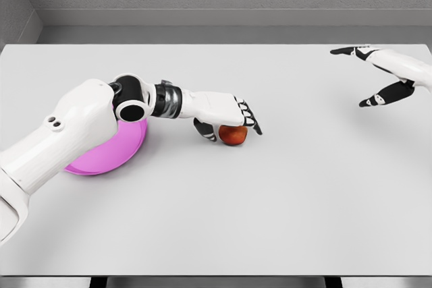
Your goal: Put the apple on the plate with both arms
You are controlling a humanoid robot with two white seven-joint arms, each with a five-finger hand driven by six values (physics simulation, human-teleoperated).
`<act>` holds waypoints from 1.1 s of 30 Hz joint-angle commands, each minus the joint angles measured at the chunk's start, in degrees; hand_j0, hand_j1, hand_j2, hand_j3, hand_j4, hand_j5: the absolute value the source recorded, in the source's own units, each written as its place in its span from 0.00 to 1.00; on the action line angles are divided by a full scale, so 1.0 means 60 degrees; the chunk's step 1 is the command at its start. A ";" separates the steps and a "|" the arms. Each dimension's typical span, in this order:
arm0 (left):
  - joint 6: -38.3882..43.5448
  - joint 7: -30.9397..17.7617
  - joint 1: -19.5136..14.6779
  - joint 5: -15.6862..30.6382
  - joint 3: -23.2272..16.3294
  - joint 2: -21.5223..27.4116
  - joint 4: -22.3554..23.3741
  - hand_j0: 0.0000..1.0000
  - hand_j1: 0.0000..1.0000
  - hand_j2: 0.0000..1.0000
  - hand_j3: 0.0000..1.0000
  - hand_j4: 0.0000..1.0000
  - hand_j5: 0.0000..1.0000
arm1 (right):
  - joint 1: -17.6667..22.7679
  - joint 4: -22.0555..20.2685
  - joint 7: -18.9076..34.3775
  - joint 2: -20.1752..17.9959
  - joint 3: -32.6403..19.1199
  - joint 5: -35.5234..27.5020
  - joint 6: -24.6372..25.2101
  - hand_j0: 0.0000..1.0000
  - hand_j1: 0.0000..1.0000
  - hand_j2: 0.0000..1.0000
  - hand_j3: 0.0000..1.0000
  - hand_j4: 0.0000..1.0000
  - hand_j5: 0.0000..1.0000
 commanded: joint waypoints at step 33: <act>0.0020 -0.0284 -0.0073 0.0047 -0.0189 -0.0016 -0.0013 0.71 0.71 0.71 0.71 0.71 0.71 | 0.0000 0.0010 -0.0004 -0.0025 -0.0005 -0.0074 0.0027 1.00 1.00 1.00 1.00 1.00 1.00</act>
